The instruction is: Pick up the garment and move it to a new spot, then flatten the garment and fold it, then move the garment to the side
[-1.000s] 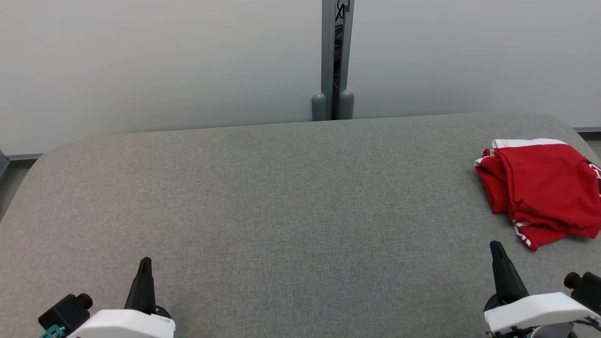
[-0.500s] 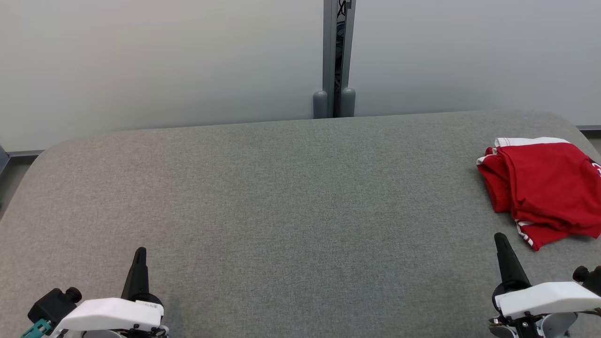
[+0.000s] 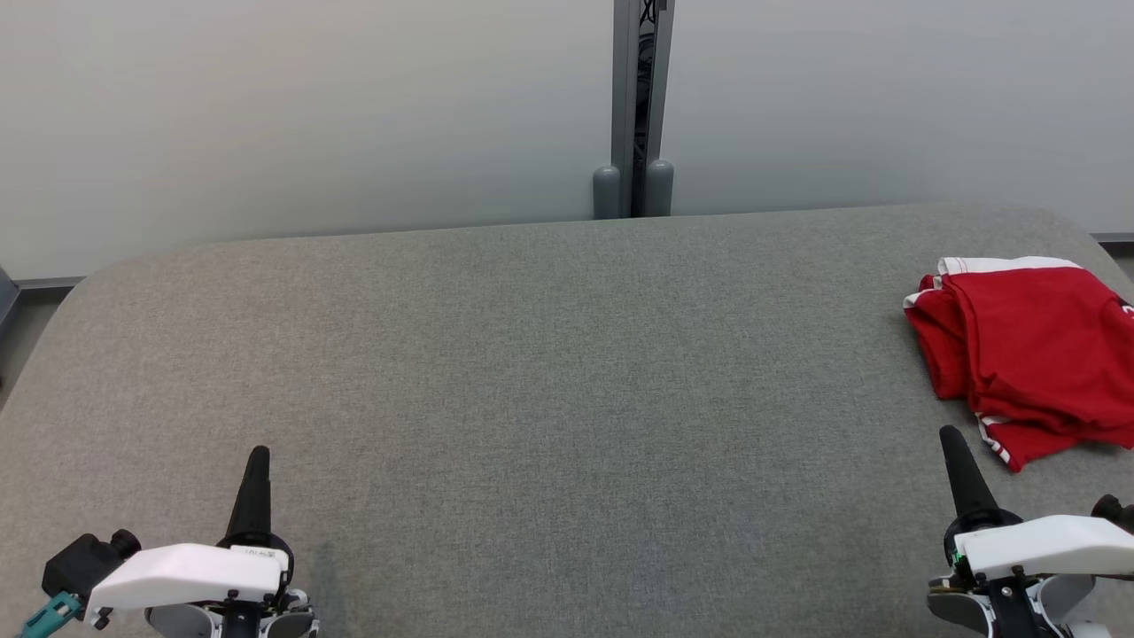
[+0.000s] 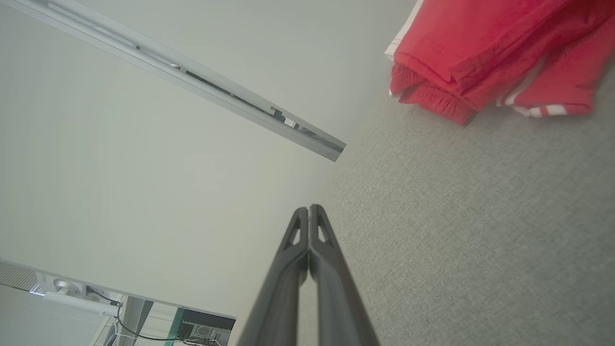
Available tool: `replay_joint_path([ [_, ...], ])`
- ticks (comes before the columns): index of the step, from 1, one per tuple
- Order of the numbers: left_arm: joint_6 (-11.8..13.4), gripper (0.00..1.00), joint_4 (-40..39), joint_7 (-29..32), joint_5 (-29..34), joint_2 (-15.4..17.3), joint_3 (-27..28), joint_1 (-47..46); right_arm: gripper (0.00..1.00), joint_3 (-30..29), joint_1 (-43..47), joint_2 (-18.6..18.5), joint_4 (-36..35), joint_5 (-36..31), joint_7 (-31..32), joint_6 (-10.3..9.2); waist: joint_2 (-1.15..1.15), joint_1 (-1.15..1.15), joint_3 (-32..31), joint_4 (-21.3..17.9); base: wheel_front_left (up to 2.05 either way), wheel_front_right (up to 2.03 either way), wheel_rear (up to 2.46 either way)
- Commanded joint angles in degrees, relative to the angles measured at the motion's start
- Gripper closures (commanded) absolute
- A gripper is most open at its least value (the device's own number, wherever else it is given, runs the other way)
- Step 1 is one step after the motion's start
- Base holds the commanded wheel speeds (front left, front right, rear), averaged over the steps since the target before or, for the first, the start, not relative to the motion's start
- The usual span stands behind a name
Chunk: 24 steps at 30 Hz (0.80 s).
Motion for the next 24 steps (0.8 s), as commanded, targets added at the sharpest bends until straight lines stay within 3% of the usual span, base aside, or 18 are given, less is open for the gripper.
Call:
replay_joint_path([
  [1,-0.5,1.0,-0.4,0.3,-1.3,0.4,0.4,-2.0,1.0,-0.4,-1.5,-0.5,-0.3,1.1,0.4,0.05,0.0,0.0,0.0,0.0,0.0,0.0,0.0],
  [24,-1.9,1.0,0.8,3.5,-12.8,0.5,2.2,-4.8,1.0,-2.4,-4.0,-0.4,1.4,13.1,3.5,0.08,0.0,0.0,0.7,0.3,0.0,0.0,0.0],
])
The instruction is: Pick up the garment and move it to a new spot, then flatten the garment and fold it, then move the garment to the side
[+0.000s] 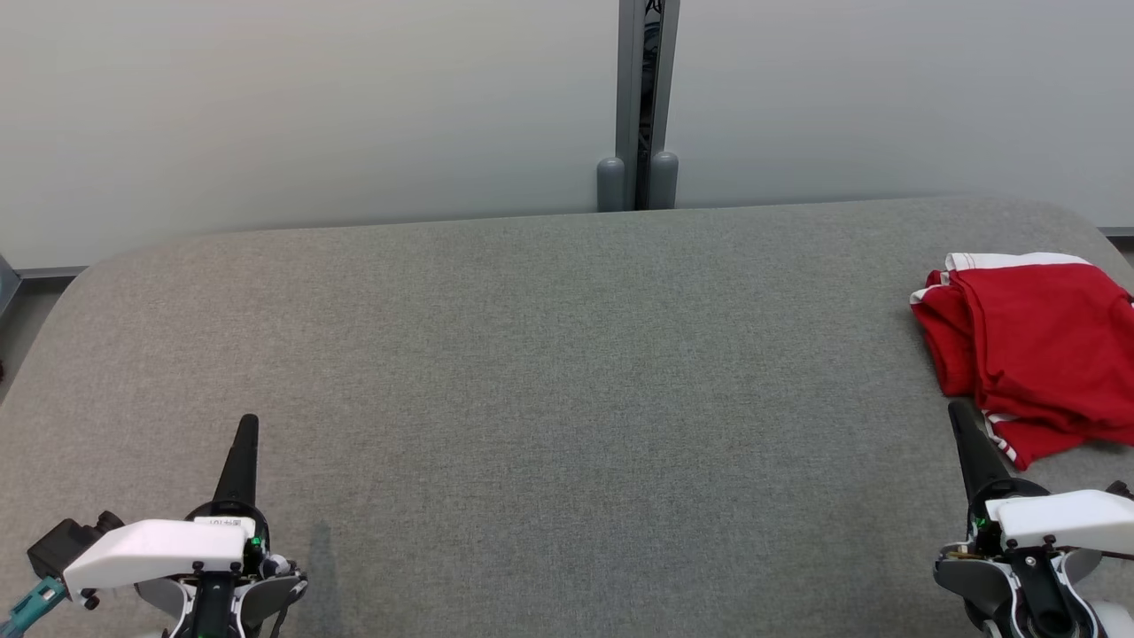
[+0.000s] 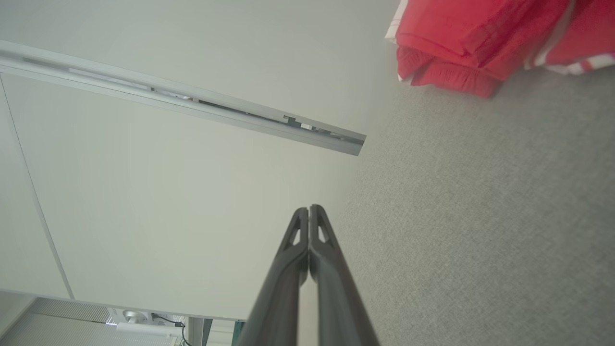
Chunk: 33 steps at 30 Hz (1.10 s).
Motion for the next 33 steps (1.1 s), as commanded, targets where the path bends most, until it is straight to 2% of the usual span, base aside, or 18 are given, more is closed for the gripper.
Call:
replay_joint_path([
  [1,-0.5,1.0,-0.1,0.5,-1.4,0.4,0.5,-1.7,1.0,-0.5,-1.0,-0.4,0.1,1.6,0.6,0.12,0.0,0.0,0.1,0.0,0.0,0.0,0.0],
  [33,-2.1,1.0,1.3,3.9,-14.2,0.5,2.4,-4.7,1.0,-2.7,-3.8,-0.1,2.0,14.3,4.1,0.14,0.0,0.0,1.0,0.5,0.0,0.0,0.0],
])
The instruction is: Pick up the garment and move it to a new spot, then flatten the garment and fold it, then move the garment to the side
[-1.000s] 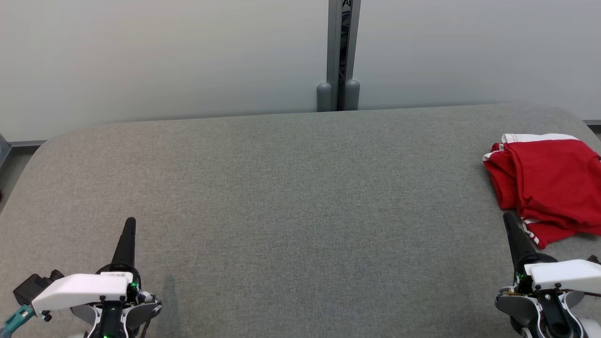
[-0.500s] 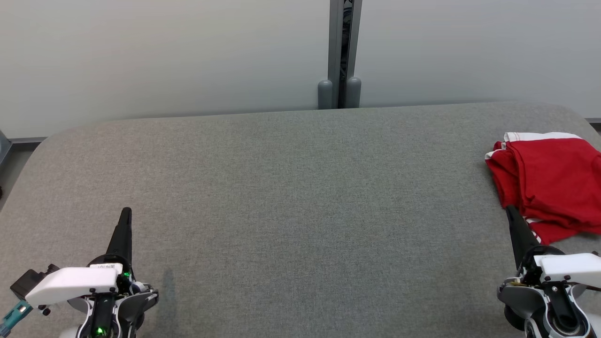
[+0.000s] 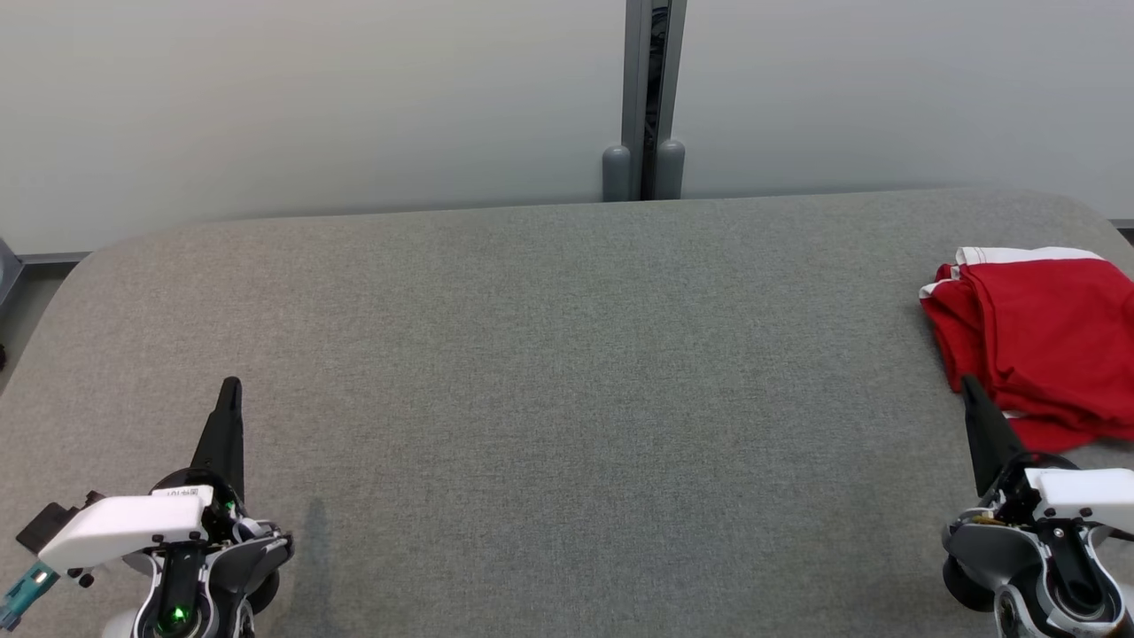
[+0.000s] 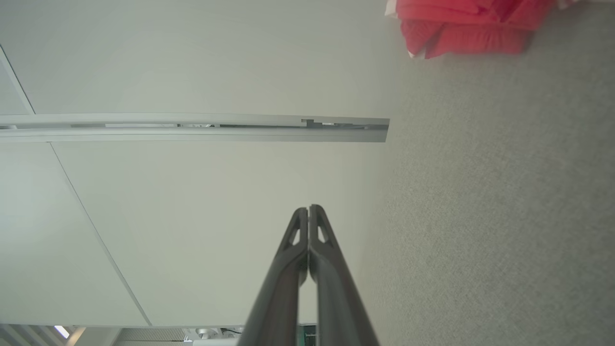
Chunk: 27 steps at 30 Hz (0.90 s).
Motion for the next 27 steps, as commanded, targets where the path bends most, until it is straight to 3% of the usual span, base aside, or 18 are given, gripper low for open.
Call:
replay_joint_path([
  [1,-0.5,1.0,0.2,0.2,-1.1,0.3,0.4,-1.3,1.0,-0.3,-0.6,-0.2,0.2,0.9,0.5,0.14,0.0,0.0,0.0,0.0,0.0,0.0,0.0],
  [27,-0.4,1.0,0.1,0.2,-0.8,0.3,0.3,-1.2,1.0,-0.7,-0.5,0.1,0.2,0.2,0.7,0.14,0.0,0.0,0.0,0.0,0.0,0.0,0.0],
])
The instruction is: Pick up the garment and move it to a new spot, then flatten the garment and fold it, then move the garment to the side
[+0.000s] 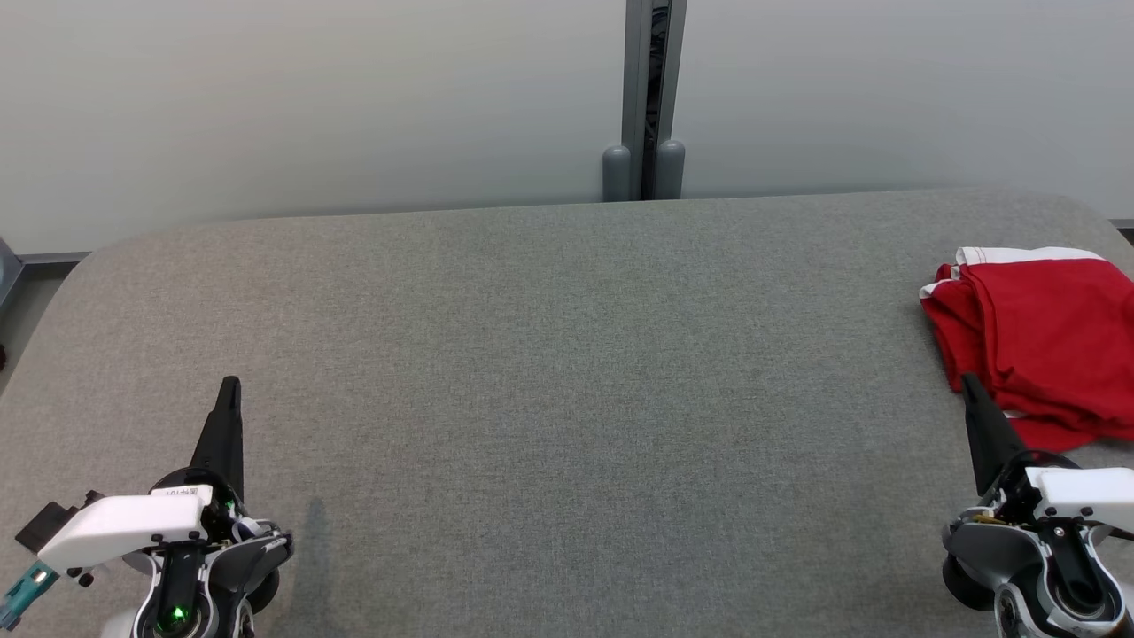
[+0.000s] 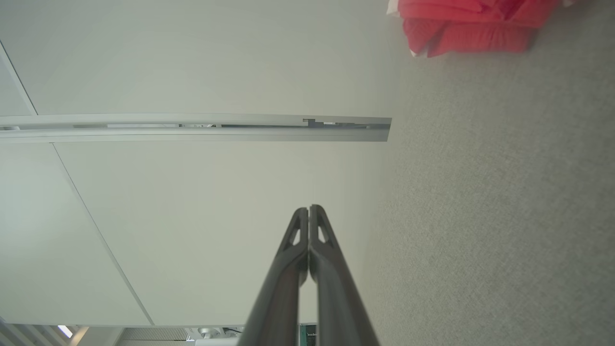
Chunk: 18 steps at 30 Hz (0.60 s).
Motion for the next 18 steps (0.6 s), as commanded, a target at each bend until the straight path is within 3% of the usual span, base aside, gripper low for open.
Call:
replay_joint_path([
  [1,-0.2,1.0,0.0,0.0,0.0,0.3,0.2,-1.1,1.0,-0.2,-0.2,-0.1,0.1,-0.2,0.2,0.14,0.0,0.0,0.0,0.0,0.0,0.0,0.0],
  [18,-0.2,1.0,0.0,0.0,0.0,0.3,0.2,-1.1,1.0,-0.4,-0.2,0.0,0.1,-0.4,0.4,0.14,0.0,0.0,0.0,0.0,0.0,0.0,0.0],
])
